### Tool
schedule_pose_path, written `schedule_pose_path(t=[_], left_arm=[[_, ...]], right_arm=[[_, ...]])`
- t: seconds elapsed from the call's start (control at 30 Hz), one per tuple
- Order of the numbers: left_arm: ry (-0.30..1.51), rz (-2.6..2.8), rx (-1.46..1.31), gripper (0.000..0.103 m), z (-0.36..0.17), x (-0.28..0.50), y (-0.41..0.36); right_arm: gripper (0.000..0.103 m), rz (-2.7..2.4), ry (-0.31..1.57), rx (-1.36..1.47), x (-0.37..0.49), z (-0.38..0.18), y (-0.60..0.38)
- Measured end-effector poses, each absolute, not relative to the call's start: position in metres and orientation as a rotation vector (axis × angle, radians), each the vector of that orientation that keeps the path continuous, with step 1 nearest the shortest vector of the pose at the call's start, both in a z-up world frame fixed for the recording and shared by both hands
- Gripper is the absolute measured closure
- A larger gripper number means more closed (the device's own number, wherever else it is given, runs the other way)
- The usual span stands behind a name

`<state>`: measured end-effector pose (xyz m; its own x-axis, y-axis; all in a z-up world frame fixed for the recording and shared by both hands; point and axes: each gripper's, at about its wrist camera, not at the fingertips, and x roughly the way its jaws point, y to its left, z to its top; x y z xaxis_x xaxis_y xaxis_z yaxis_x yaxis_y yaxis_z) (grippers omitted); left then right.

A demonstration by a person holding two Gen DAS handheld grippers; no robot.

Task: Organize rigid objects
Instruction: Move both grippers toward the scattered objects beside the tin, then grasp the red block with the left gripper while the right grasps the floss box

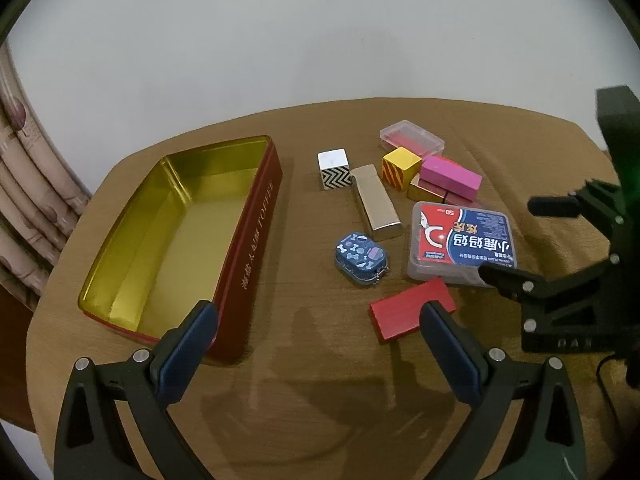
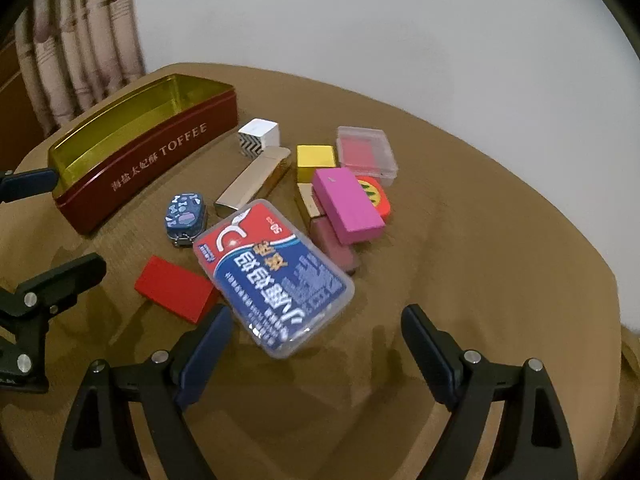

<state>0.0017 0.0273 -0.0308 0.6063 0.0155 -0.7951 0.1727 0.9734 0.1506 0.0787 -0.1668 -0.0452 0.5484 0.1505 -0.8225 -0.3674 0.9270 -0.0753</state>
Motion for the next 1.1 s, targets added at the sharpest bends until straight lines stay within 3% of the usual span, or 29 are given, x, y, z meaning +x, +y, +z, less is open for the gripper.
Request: schedule_pose_path(t=[0.47, 0.63, 1.1], left_arm=[[0.938, -0.115, 0.276, 0.002, -0.046, 0.006, 0.015], [0.943, -0.116, 0.283, 0.002, -0.050, 0.008, 0.009], [0.961, -0.114, 0.263, 0.002, -0.062, 0.013, -0.006]], right_arm=[[0.014, 0.460, 0.971, -0.337, 0.106, -0.075, -0.145], [0.029, 0.449, 0.926, -0.267, 0.105, -0.080, -0.144], [0.031, 0.312, 0.904, -0.209, 0.091, -0.075, -0.166]])
